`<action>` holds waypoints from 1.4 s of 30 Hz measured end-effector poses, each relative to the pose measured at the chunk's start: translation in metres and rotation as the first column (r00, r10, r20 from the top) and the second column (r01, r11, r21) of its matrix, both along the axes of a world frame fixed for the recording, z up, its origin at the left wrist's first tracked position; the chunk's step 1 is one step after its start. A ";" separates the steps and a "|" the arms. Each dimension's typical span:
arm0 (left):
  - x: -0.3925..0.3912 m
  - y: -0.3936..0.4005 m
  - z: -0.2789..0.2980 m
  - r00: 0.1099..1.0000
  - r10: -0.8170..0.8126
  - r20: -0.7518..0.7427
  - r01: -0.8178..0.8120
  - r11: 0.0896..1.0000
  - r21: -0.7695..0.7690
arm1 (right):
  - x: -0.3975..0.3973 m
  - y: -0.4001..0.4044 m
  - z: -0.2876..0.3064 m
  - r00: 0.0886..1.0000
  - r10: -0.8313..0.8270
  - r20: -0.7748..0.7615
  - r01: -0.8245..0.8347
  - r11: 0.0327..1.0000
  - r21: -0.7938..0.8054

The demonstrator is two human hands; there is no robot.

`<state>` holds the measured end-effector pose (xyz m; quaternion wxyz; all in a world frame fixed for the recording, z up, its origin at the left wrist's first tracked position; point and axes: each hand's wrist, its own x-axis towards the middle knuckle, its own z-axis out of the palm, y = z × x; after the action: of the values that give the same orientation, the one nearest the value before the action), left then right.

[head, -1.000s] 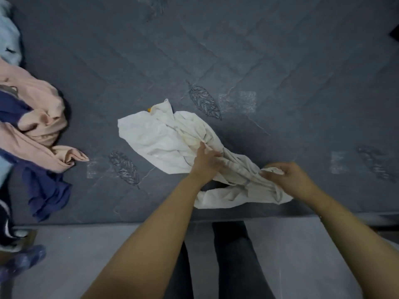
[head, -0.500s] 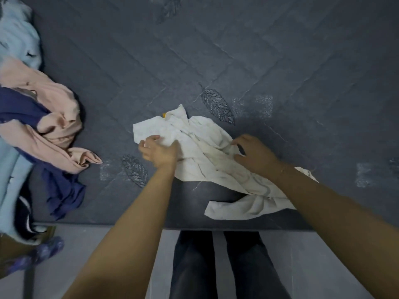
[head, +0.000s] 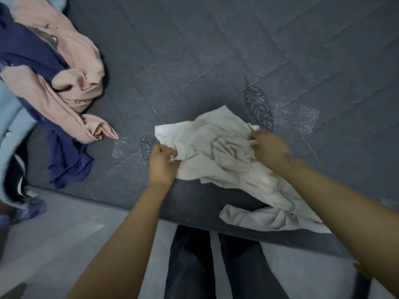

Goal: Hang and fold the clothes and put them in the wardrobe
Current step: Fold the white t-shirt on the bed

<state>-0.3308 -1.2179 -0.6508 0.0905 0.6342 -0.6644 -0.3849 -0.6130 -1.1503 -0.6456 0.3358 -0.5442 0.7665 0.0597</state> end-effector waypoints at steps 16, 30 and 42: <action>0.021 -0.015 -0.002 0.904 0.413 0.108 -0.420 0.818 0.394 | 0.023 -0.028 0.002 0.990 -0.135 0.033 0.135 0.991 0.006; 0.013 -0.012 0.058 0.973 -0.230 -0.024 0.209 0.832 0.513 | -0.006 0.066 0.061 0.922 -0.384 0.044 0.371 0.912 0.175; -0.087 -0.012 0.258 0.714 -0.692 -0.105 0.671 0.634 0.385 | -0.033 0.205 0.329 0.600 -0.605 0.524 0.791 0.547 -0.274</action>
<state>-0.4174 -1.2295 -0.3926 -0.2089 0.3510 -0.7641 -0.4993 -0.6455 -0.9453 -0.3162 0.3216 -0.2508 0.8315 -0.3772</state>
